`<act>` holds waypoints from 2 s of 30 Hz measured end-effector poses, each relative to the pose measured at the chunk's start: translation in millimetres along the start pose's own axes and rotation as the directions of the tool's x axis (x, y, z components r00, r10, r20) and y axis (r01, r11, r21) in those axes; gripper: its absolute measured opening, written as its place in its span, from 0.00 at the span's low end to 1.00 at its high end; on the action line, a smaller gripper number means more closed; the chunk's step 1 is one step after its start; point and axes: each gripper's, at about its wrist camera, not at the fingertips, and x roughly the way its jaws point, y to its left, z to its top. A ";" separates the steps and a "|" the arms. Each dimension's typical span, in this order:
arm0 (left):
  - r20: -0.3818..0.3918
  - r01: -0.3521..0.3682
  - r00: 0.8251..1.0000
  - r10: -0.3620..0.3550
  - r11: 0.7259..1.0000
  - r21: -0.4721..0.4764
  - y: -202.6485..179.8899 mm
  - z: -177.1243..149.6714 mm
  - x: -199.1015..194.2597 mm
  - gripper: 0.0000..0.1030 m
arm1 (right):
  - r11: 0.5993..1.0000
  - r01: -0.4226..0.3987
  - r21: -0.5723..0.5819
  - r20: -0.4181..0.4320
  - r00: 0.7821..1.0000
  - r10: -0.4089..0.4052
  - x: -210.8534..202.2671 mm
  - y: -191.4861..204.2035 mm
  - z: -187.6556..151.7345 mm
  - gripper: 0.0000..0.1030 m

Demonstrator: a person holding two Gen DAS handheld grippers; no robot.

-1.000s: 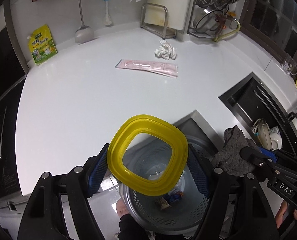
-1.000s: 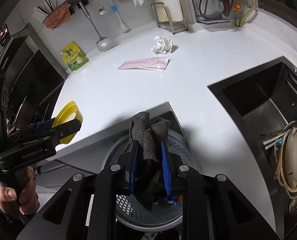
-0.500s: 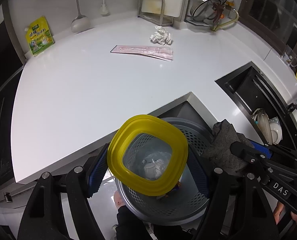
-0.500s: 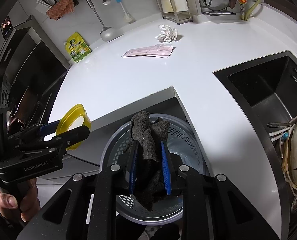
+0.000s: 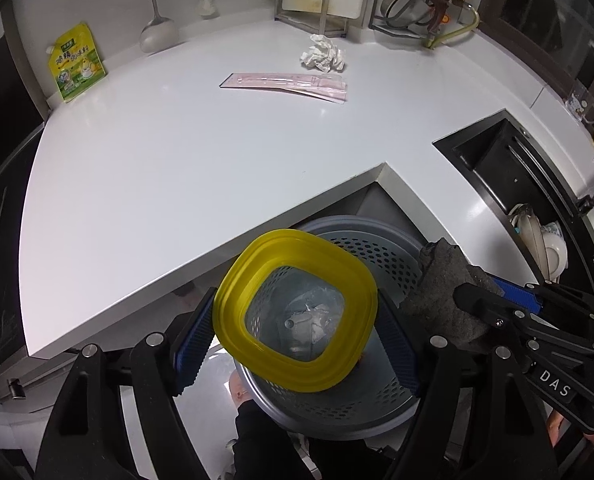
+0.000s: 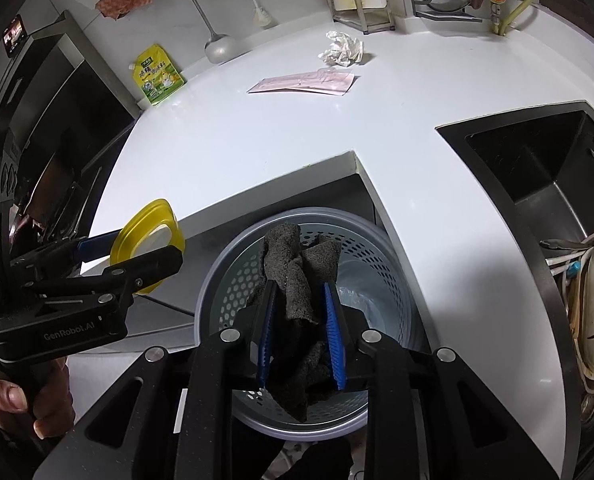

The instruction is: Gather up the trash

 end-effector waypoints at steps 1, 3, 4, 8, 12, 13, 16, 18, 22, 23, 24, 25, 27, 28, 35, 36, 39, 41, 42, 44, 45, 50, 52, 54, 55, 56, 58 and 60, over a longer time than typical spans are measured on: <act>-0.001 0.001 1.000 -0.001 1.000 0.002 0.3 -0.7 -0.2 0.72 | 1.000 -0.001 -0.002 0.000 1.000 0.001 0.1 0.7 -0.1 0.23; -0.005 0.000 1.000 0.000 1.000 0.009 0.5 -2.6 -0.6 0.72 | 1.000 -0.001 -0.004 -0.002 1.000 0.001 0.2 1.5 -0.7 0.23; -0.008 -0.001 1.000 0.001 1.000 0.013 -0.2 -3.3 -0.2 0.73 | 1.000 -0.001 -0.004 -0.001 1.000 0.001 0.2 1.5 -0.6 0.23; -0.019 -0.001 1.000 0.002 1.000 0.022 0.0 -6.0 0.5 0.74 | 1.000 0.006 -0.002 0.000 1.000 -0.006 -0.6 1.0 -1.9 0.25; -0.029 0.001 1.000 0.000 1.000 0.019 1.1 -6.3 1.9 0.75 | 1.000 0.006 0.005 0.017 1.000 -0.006 -5.1 -0.3 -3.0 0.41; -0.030 -0.001 1.000 0.001 1.000 0.018 1.2 -7.0 1.9 0.78 | 1.000 0.009 0.006 0.029 1.000 -0.009 -7.6 -0.6 -2.9 0.44; -0.027 -0.001 1.000 0.001 1.000 0.018 0.3 -7.0 0.8 0.81 | 1.000 0.010 0.010 0.036 0.999 -0.010 -9.5 -2.0 -2.0 0.44; -0.024 0.000 1.000 0.000 1.000 0.016 0.3 -7.3 0.1 0.85 | 1.000 0.011 0.016 0.039 0.999 -0.011 -10.5 -3.6 -2.1 0.44; -0.021 -0.002 1.000 0.003 1.000 0.011 1.3 -6.5 -0.4 0.86 | 1.000 0.011 0.022 0.041 0.999 -0.012 -11.6 -5.5 -1.8 0.44; -0.020 -0.003 1.000 0.003 1.000 0.009 1.6 -6.4 -0.7 0.87 | 1.000 0.010 0.023 0.042 0.999 -0.011 -11.6 -5.8 -1.4 0.44; -0.019 -0.004 1.000 0.004 1.000 0.008 1.5 -6.2 -1.0 0.87 | 1.000 0.010 0.025 0.042 0.999 -0.011 -11.5 -6.1 -1.2 0.44; -0.018 -0.005 1.000 0.005 1.000 0.008 1.7 -6.0 -1.3 0.87 | 1.000 0.009 0.026 0.042 0.999 -0.010 -11.4 -6.3 -0.8 0.44; -0.015 -0.008 1.000 0.008 1.000 0.006 2.7 -5.4 -2.1 0.87 | 1.000 0.009 0.026 0.044 0.999 -0.010 -11.1 -5.8 -0.4 0.44; -0.013 -0.009 1.000 0.009 1.000 0.005 3.2 -5.1 -2.5 0.87 | 1.000 0.009 0.026 0.046 0.999 -0.010 -11.2 -5.7 0.1 0.44; -0.002 -0.026 1.000 0.026 1.000 -0.006 8.6 -0.4 -4.0 0.87 | 0.999 0.007 0.032 0.057 0.998 -0.009 -11.4 -7.7 3.4 0.47; 0.001 -0.028 1.000 0.028 1.000 -0.008 9.8 0.5 -4.7 0.87 | 0.999 0.007 0.034 0.059 0.998 -0.009 -11.6 -8.3 4.3 0.47; 0.013 -0.037 0.999 0.037 0.999 -0.017 13.6 3.9 -7.0 0.87 | 0.999 0.006 0.036 0.067 0.998 -0.008 -12.7 -9.3 8.8 0.47; 0.020 -0.042 0.999 0.043 0.999 -0.024 17.2 6.4 -8.9 0.87 | 0.999 0.006 0.036 0.074 0.997 -0.009 -13.2 -9.9 12.2 0.49; 0.023 -0.045 0.999 0.045 0.999 -0.026 18.5 7.5 -9.6 0.87 | 0.999 0.006 0.036 0.077 0.997 -0.009 -13.7 -9.8 12.9 0.49; 0.033 -0.051 0.998 0.052 0.998 -0.035 23.1 11.0 -11.9 0.87 | 0.999 0.005 0.035 0.082 0.997 -0.008 -13.7 -9.7 16.7 0.50; 0.037 -0.053 0.998 0.054 0.998 -0.038 24.1 12.1 -12.8 0.87 | 0.999 0.005 0.033 0.083 0.997 -0.007 -13.5 -9.5 18.2 0.50; 0.067 -0.070 0.995 0.074 0.996 -0.060 34.2 21.4 -20.0 0.89 | 1.000 -0.001 0.025 0.094 0.996 -0.001 -11.1 -8.9 28.6 0.51; 0.079 -0.079 0.993 0.084 0.994 -0.070 38.3 26.0 -23.0 0.91 | 1.000 -0.003 0.019 0.103 0.995 0.001 -10.8 -7.9 34.1 0.55; 0.088 -0.085 0.992 0.092 0.993 -0.079 42.3 30.7 -25.4 0.92 | 1.000 -0.007 0.007 0.114 0.994 0.006 -9.8 -6.6 42.2 0.56; 0.094 -0.089 0.991 0.096 0.993 -0.084 44.8 33.3 -26.8 0.92 | 1.000 -0.008 0.002 0.117 0.993 0.008 -9.2 -6.2 45.5 0.57; 0.100 -0.092 0.990 0.101 0.992 -0.089 47.0 35.5 -28.1 0.92 | 1.000 -0.008 -0.008 0.124 0.992 0.009 -7.8 -5.5 52.0 0.57; 0.116 -0.100 0.987 0.111 0.990 -0.102 52.4 41.4 -30.8 0.93 | 1.000 -0.007 -0.025 0.134 0.991 0.010 -5.6 -4.9 61.4 0.62; 0.133 -0.107 0.984 0.123 0.987 -0.117 58.1 47.9 -32.9 0.93 | 0.999 -0.006 -0.046 0.151 0.988 0.013 -2.5 -4.8 75.0 0.65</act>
